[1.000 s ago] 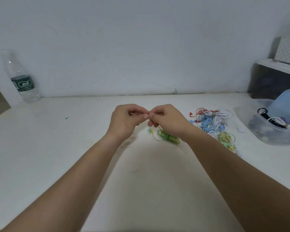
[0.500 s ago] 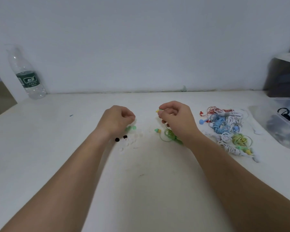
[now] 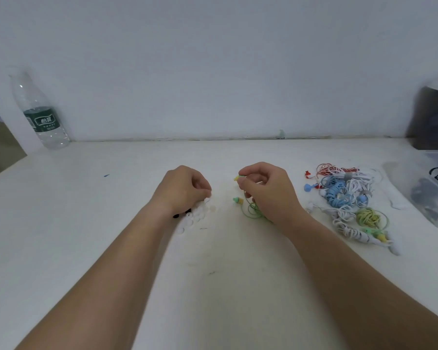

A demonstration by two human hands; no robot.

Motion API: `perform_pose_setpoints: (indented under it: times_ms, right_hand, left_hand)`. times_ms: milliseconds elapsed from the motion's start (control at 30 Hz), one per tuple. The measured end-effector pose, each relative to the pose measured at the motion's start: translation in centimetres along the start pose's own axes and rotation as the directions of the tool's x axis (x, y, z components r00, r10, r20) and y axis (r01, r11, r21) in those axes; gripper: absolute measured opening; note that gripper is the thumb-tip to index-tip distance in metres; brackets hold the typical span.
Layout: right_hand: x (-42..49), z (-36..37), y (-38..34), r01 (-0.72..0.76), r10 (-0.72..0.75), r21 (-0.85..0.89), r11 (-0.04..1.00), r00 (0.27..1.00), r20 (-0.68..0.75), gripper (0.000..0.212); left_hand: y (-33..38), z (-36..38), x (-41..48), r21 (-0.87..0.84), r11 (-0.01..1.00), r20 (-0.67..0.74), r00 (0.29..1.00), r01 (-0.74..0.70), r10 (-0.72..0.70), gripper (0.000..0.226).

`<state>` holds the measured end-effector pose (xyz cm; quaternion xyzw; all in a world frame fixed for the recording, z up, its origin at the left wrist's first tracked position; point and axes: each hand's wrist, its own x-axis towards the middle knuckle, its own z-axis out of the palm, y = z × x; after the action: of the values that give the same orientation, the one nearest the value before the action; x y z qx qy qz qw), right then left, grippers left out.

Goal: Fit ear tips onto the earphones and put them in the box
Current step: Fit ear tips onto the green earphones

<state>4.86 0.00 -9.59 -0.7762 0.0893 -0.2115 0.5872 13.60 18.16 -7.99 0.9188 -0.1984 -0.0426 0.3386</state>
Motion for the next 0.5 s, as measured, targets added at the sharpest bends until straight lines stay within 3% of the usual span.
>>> perform_pose_setpoints:
  times_ms: [300,400,500]
  right_hand:
    - [-0.1,-0.3,-0.1,-0.031,0.030,0.025,0.999,0.999,0.026,0.007]
    - [-0.1,-0.4,-0.2,-0.028,0.027,0.042,0.999,0.999,0.025,0.008]
    - [-0.2,-0.5,-0.5,-0.021,0.019,0.066,0.998,0.999,0.033,0.010]
  left_hand:
    - [0.0,0.1,-0.2,-0.111,0.993,-0.164,0.986,-0.025,0.006,0.008]
    - [0.4,-0.3,-0.5,-0.253,0.964,-0.250,0.968,-0.077,0.011,0.005]
    - [1.3,-0.3,-1.3,-0.497,0.861,-0.236,0.972,-0.107,-0.016,0.006]
